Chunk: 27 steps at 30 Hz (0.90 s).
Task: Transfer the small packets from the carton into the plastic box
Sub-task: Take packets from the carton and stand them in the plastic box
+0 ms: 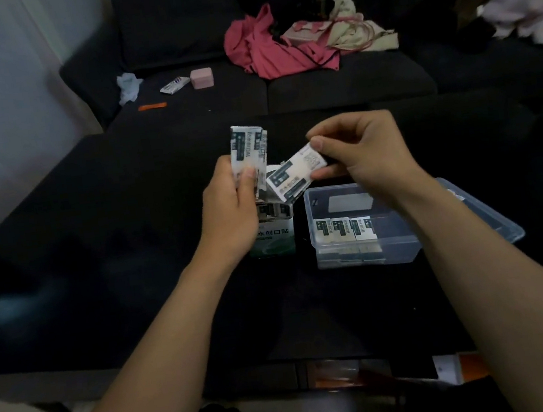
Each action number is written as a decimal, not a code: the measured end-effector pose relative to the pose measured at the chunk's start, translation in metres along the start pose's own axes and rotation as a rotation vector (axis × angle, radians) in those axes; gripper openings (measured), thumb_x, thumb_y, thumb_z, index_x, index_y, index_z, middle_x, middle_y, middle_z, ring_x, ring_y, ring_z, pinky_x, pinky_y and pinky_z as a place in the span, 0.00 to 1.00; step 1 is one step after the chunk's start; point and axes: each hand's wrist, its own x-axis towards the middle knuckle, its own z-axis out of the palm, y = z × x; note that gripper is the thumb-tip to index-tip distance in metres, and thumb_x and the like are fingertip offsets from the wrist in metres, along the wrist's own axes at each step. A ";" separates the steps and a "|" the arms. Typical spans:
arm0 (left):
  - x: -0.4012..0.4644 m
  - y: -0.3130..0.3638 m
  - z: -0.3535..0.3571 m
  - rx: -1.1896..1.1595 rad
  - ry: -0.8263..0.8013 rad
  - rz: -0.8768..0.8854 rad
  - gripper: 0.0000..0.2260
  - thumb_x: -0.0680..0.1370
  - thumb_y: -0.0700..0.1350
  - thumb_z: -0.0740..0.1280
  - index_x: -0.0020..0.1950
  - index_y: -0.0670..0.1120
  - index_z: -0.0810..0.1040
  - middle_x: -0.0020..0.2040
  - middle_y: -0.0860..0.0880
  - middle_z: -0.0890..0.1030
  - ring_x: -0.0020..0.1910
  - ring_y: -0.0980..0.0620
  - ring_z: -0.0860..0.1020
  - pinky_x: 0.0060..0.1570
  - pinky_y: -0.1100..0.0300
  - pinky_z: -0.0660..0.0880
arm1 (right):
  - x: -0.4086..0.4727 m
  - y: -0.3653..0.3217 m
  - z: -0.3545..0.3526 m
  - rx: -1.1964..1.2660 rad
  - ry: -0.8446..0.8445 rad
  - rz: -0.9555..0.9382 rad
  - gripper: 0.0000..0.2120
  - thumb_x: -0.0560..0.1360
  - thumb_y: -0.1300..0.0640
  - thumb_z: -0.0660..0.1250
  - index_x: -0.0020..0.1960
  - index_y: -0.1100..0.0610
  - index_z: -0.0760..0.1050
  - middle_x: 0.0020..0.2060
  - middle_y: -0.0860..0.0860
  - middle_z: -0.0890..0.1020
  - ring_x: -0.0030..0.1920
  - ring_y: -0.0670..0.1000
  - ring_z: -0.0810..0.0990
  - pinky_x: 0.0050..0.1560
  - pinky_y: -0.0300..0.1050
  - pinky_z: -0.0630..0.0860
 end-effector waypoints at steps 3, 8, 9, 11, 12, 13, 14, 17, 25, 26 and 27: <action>-0.003 0.009 0.000 -0.201 -0.087 -0.135 0.07 0.86 0.44 0.59 0.58 0.49 0.76 0.47 0.52 0.83 0.40 0.61 0.81 0.35 0.66 0.74 | -0.002 -0.012 -0.011 0.093 -0.031 -0.020 0.03 0.77 0.69 0.68 0.47 0.65 0.80 0.37 0.56 0.84 0.38 0.51 0.86 0.34 0.39 0.83; -0.017 0.033 0.006 -0.601 -0.401 -0.510 0.12 0.86 0.45 0.57 0.59 0.45 0.78 0.43 0.43 0.86 0.32 0.52 0.81 0.23 0.64 0.71 | -0.011 -0.026 -0.016 -0.051 -0.135 -0.032 0.03 0.76 0.69 0.69 0.48 0.66 0.81 0.40 0.59 0.84 0.38 0.52 0.86 0.33 0.38 0.82; -0.018 0.035 0.007 -0.634 -0.449 -0.547 0.13 0.86 0.46 0.55 0.60 0.44 0.78 0.44 0.42 0.86 0.34 0.50 0.83 0.24 0.64 0.72 | -0.012 -0.027 -0.016 -0.092 -0.153 -0.032 0.03 0.76 0.69 0.69 0.48 0.66 0.81 0.41 0.60 0.84 0.39 0.53 0.86 0.32 0.38 0.82; -0.020 0.039 0.009 -0.697 -0.503 -0.604 0.16 0.86 0.46 0.53 0.58 0.42 0.79 0.43 0.40 0.86 0.37 0.48 0.85 0.27 0.63 0.76 | -0.013 -0.026 -0.017 -0.170 -0.178 -0.022 0.03 0.76 0.68 0.69 0.48 0.65 0.81 0.42 0.60 0.84 0.42 0.54 0.87 0.33 0.38 0.82; -0.020 0.040 0.009 -0.720 -0.514 -0.629 0.18 0.87 0.46 0.52 0.56 0.40 0.79 0.42 0.40 0.86 0.37 0.48 0.85 0.28 0.63 0.78 | -0.013 -0.025 -0.018 -0.211 -0.189 -0.018 0.02 0.76 0.67 0.70 0.48 0.64 0.81 0.42 0.59 0.84 0.43 0.54 0.87 0.33 0.39 0.82; -0.021 0.041 0.010 -0.733 -0.521 -0.647 0.18 0.87 0.46 0.51 0.55 0.40 0.79 0.41 0.40 0.86 0.37 0.47 0.85 0.28 0.63 0.78 | -0.013 -0.024 -0.019 -0.257 -0.198 -0.018 0.02 0.76 0.66 0.70 0.48 0.63 0.81 0.42 0.59 0.85 0.43 0.54 0.87 0.34 0.39 0.83; -0.021 0.041 0.010 -0.735 -0.526 -0.653 0.18 0.87 0.46 0.51 0.54 0.40 0.79 0.39 0.40 0.85 0.35 0.47 0.85 0.27 0.62 0.78 | -0.012 -0.022 -0.019 -0.307 -0.205 -0.026 0.02 0.76 0.66 0.70 0.48 0.62 0.82 0.42 0.58 0.85 0.43 0.53 0.87 0.34 0.39 0.82; -0.022 0.040 0.013 -0.714 -0.555 -0.639 0.17 0.86 0.44 0.51 0.57 0.38 0.77 0.37 0.40 0.84 0.32 0.47 0.82 0.25 0.61 0.77 | -0.011 -0.016 -0.019 -0.405 -0.213 -0.062 0.03 0.76 0.65 0.71 0.49 0.62 0.83 0.40 0.56 0.85 0.39 0.53 0.87 0.35 0.41 0.83; -0.019 0.034 0.025 -0.488 -0.645 -0.541 0.16 0.82 0.55 0.63 0.63 0.46 0.74 0.39 0.46 0.82 0.28 0.53 0.75 0.20 0.65 0.65 | -0.006 -0.004 -0.016 -0.557 -0.228 -0.128 0.03 0.75 0.62 0.73 0.48 0.57 0.84 0.41 0.50 0.85 0.40 0.47 0.86 0.39 0.39 0.82; -0.019 0.033 0.027 -0.459 -0.632 -0.534 0.12 0.82 0.49 0.67 0.62 0.47 0.74 0.37 0.48 0.82 0.26 0.54 0.72 0.20 0.66 0.63 | -0.006 -0.002 -0.015 -0.571 -0.216 -0.148 0.04 0.75 0.61 0.73 0.49 0.55 0.84 0.41 0.48 0.85 0.42 0.45 0.85 0.41 0.38 0.82; -0.020 0.032 0.029 -0.441 -0.606 -0.532 0.09 0.81 0.44 0.68 0.61 0.47 0.74 0.36 0.49 0.81 0.25 0.55 0.71 0.20 0.66 0.62 | -0.005 0.000 -0.012 -0.577 -0.190 -0.163 0.05 0.76 0.60 0.73 0.51 0.54 0.84 0.42 0.47 0.85 0.43 0.44 0.84 0.43 0.38 0.81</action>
